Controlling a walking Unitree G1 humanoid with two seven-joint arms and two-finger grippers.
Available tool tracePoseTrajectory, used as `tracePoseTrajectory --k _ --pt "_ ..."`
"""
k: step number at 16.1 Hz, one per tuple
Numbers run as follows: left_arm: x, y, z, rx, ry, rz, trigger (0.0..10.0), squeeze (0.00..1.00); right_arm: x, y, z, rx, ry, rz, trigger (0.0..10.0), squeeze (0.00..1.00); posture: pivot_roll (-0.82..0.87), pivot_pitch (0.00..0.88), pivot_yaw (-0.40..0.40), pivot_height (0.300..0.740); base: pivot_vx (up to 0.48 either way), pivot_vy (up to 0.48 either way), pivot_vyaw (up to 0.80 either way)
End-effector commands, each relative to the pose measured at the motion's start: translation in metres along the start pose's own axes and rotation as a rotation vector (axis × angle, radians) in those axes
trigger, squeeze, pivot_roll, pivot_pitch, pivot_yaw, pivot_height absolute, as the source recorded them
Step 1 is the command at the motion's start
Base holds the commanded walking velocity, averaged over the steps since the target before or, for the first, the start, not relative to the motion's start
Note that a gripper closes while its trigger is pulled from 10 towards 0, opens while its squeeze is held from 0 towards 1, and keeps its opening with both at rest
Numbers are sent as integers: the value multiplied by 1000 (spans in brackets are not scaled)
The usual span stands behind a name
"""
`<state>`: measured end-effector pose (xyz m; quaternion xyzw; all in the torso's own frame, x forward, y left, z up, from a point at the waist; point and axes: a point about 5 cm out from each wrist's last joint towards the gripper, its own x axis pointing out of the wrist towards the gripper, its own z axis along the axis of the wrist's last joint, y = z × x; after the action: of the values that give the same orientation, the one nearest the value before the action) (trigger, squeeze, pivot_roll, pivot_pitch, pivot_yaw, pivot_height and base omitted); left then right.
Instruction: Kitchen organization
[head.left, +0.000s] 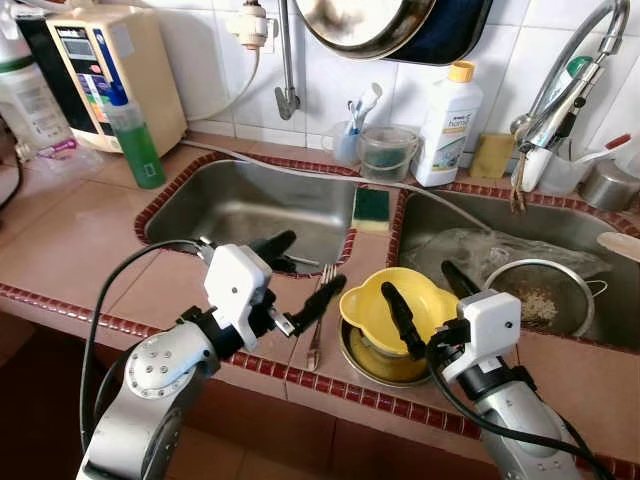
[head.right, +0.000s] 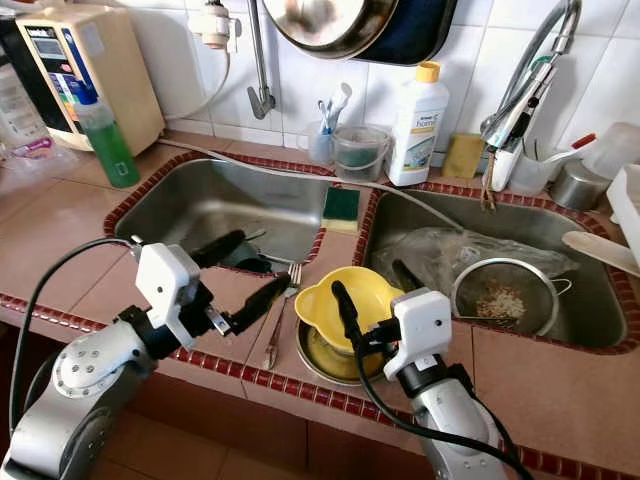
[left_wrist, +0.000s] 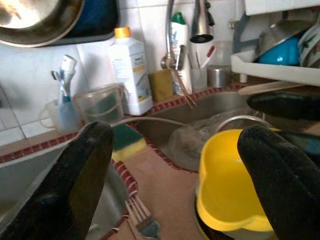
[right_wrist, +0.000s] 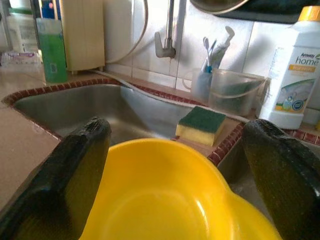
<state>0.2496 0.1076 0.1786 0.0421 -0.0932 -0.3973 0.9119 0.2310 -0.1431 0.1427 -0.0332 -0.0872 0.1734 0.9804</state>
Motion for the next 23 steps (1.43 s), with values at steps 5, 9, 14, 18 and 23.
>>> tracePoseTrajectory --k 5,9,14,18,23 --pt "5 -12 7 16 23 -120 10000 0 -5 -30 20 -108 72 131 10000 0 -224 33 50 740 0 0 0" --pt "5 -27 -3 33 72 -215 10000 0 -4 -48 27 -89 122 249 10000 0 -238 41 54 740 0 0 0" --pt "9 -19 1 34 60 -178 10000 0 -1 -63 37 -6 214 433 10000 0 -232 49 31 740 0 0 0" --pt "11 -20 3 36 48 -160 10000 0 11 -89 41 -50 263 455 10000 0 -222 49 20 740 0 0 0" --pt "11 -24 2 46 52 -187 10000 0 22 -109 46 7 318 535 10000 0 -221 53 17 740 0 0 0"
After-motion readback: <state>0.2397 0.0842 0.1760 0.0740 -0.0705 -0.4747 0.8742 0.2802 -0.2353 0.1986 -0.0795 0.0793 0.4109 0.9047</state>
